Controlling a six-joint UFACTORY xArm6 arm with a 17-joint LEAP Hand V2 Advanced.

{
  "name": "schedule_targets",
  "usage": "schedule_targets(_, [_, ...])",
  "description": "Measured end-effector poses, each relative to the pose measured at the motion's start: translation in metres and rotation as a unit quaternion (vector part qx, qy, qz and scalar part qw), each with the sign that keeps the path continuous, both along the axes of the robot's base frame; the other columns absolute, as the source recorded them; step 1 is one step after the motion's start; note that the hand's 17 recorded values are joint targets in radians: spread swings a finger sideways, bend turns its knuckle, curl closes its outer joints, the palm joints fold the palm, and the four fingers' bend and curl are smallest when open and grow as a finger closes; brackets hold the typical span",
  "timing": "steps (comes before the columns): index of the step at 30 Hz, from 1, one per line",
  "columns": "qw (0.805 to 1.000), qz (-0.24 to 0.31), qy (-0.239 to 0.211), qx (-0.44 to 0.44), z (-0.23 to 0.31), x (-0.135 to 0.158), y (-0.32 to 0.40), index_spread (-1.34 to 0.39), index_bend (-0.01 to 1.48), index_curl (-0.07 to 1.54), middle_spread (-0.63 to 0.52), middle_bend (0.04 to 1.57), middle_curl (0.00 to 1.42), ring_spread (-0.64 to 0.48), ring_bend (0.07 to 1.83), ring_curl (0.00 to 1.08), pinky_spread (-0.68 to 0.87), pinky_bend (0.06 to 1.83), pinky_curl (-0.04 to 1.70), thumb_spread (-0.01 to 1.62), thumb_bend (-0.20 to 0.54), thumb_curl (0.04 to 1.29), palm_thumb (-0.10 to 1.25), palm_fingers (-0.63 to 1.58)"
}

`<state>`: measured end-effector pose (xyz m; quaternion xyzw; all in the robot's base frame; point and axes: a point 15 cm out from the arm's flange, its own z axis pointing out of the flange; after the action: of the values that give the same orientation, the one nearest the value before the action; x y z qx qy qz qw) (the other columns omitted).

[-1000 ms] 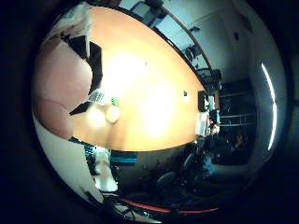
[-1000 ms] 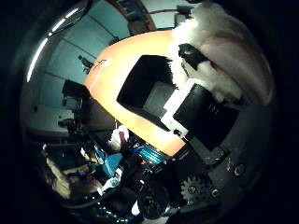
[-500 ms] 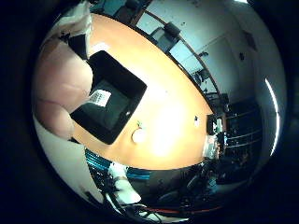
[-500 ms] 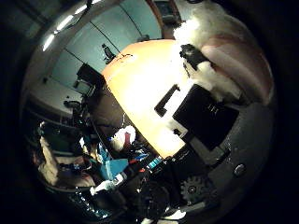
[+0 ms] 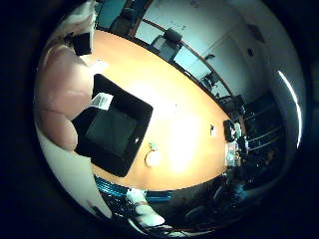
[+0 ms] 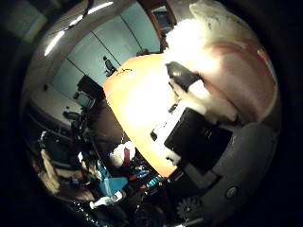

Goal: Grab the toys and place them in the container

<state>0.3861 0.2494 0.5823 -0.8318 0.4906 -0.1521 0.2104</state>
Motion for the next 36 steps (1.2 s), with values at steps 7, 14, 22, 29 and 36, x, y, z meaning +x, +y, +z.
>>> schedule_targets(7, [0.997,0.007,0.056,-0.047,-0.033,-0.009,-0.01,-0.44,0.37,0.53,-0.07,0.56,0.42,0.06,0.76,0.4,0.28,0.7,0.66,1.18,-0.035,0.39,0.51,0.01])
schedule_targets(14, [0.997,0.017,0.059,-0.057,-0.032,-0.014,-0.015,-0.48,0.21,0.39,0.07,0.33,0.32,0.22,0.52,0.26,0.5,0.6,0.49,1.14,-0.026,0.3,0.42,0.07])
schedule_targets(22, [0.993,-0.048,0.08,-0.068,-0.023,-0.027,-0.099,-0.41,0.18,0.34,0.06,0.28,0.31,0.22,0.41,0.22,0.52,0.48,0.38,1.13,-0.023,0.27,0.41,0.19])
schedule_targets(29, [0.981,-0.121,0.119,-0.094,-0.058,-0.031,-0.211,-0.4,0.17,0.32,0.04,0.25,0.32,0.21,0.38,0.22,0.51,0.44,0.34,1.13,-0.022,0.26,0.39,0.23])
schedule_targets(36, [0.967,-0.173,0.154,-0.105,-0.123,-0.032,-0.301,-0.38,0.16,0.3,0.04,0.23,0.32,0.2,0.37,0.22,0.5,0.42,0.31,1.13,-0.019,0.25,0.39,0.25])
